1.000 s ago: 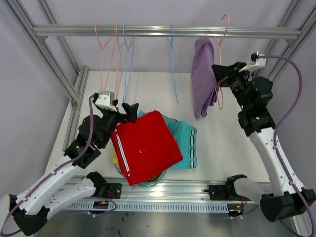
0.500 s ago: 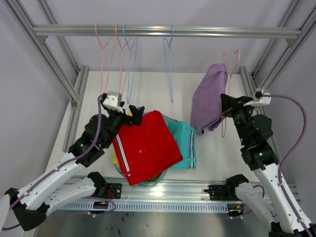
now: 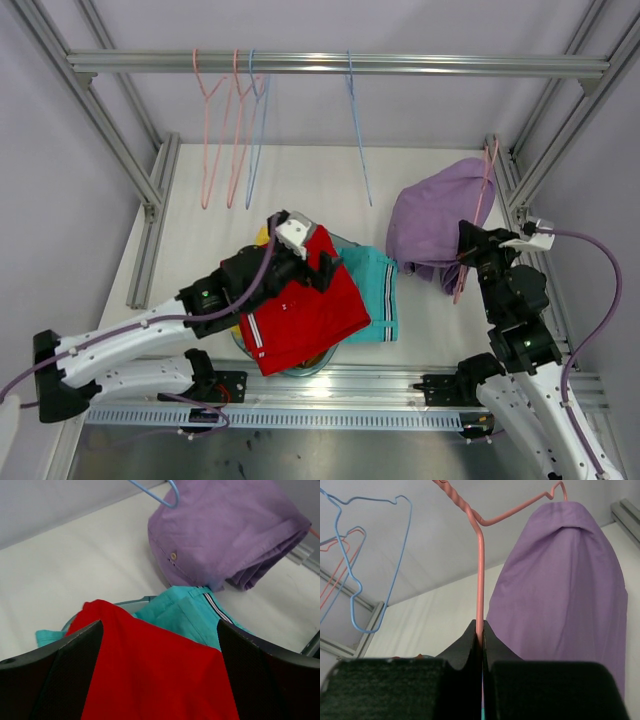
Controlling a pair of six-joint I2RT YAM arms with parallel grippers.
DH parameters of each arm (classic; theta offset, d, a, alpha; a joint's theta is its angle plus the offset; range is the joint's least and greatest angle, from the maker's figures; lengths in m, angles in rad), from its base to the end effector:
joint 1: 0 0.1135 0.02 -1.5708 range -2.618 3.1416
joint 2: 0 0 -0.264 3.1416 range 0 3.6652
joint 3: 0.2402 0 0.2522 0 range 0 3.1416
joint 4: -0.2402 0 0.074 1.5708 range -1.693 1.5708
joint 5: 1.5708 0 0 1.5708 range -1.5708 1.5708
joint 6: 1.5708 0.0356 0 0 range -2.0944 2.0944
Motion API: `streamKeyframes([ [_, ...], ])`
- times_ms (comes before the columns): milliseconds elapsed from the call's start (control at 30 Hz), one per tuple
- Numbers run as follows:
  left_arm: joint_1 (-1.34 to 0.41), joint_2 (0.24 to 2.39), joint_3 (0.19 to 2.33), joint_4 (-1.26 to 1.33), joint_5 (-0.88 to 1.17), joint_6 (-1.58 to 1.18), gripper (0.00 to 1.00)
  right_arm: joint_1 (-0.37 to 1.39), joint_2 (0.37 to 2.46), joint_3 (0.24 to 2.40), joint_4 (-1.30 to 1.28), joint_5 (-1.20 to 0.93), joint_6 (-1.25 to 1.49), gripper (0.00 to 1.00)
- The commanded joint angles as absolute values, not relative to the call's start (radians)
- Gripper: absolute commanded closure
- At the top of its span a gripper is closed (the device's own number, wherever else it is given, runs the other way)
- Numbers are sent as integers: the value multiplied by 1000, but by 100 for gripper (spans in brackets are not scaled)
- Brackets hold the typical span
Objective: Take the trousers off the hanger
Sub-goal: Pick up the hanger from the clothesline, then remove the trousers from the hanger.
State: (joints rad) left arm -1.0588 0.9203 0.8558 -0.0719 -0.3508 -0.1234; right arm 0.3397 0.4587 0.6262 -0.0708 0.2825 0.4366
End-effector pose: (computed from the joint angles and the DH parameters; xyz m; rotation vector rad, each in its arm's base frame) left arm 0.1159 -0.1813 0.3531 0.5359 1.6482 -0.5804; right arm 0.1188 0.0315 0.3408 0.3021 1.4611 0.4206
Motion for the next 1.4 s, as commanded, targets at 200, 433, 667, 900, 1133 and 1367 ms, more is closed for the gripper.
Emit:
streamKeyframes([
  [200,-1206,1091,905,153,-454,-54,1,344,417,615,-92,330,497,100],
  [433,-1253,1202,876,415,-503,-64,0,322,454,620,-149,290,609,100],
  [667,-1258,1351,865,586,-474,-103,0,285,489,621,-183,232,630,100],
  [900,-1285,1469,853,652,-460,-133,1,209,511,623,-198,143,652,100],
  [1133,-1296,1591,900,715,-451,-107,0,176,543,698,-232,58,687,100],
  [1367,-1295,1729,1014,785,-462,0,1,166,572,762,-268,12,719,100],
])
